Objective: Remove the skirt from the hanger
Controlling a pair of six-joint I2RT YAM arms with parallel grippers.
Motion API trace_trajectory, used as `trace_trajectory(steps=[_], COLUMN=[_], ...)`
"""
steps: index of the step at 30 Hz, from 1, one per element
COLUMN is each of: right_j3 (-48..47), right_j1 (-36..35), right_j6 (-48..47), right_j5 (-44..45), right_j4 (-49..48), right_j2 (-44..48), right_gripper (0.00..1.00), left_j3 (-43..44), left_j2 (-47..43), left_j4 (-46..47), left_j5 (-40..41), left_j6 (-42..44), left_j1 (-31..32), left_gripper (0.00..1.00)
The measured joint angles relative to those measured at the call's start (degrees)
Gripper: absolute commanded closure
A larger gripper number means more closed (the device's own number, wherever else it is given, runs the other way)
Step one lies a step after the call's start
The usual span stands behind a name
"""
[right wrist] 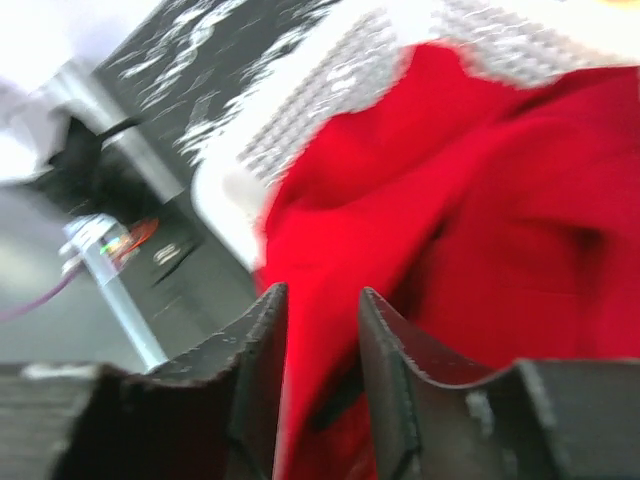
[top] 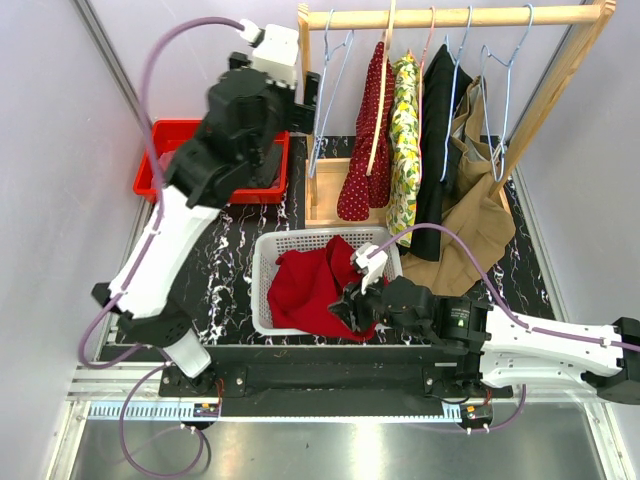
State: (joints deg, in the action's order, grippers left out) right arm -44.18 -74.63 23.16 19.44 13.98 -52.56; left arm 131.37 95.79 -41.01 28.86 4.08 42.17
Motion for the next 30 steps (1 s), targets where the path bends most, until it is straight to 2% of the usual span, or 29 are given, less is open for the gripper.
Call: trace_trajectory(steps=[6,9,11,15,18,24,27,30], right_j3=[-0.3,-0.4,-0.4,-0.5,-0.7,-1.6,-1.6,-2.4], right_j1=[0.0,0.0,0.2,1.7,3.5,10.4,12.1,12.2], right_j6=[2.6,3.4,3.7,3.9,2.9,0.7,-0.3,-0.7], right_j5=[-14.1,-19.6,-22.5,-27.7,-24.5,-8.4,-3.5,-2.3], right_j4=[-2.3,-3.5,-4.0,-4.4,-3.1,-1.6,-5.5,-10.3], right_j2=[-1.6,-3.7,-4.9,-8.0,-11.7,-22.2,-26.8,-31.6], right_gripper=[0.63,0.69,0.77,0.84,0.84,0.85,0.86,0.86], left_j3=[2.2,3.0,3.1,3.1,3.1,1.0,1.0,1.9], left_j2=[-4.9,-6.1,-6.4,-6.5,-6.6,-7.4,-6.2,-4.0], left_j4=[0.8,1.1,1.1,0.5,-0.1,-0.2,-0.3,-0.5], left_j5=[-2.3,-3.3,-3.9,-5.9,-8.2,-11.8,-12.9,-13.6], left_j6=[0.2,0.4,0.4,0.5,0.5,1.7,1.9,1.9], left_j1=[0.1,0.1,0.1,0.1,0.5,3.2,4.6,5.9], left_gripper=[0.12,0.14,0.14,0.15,0.16,0.17,0.17,0.18])
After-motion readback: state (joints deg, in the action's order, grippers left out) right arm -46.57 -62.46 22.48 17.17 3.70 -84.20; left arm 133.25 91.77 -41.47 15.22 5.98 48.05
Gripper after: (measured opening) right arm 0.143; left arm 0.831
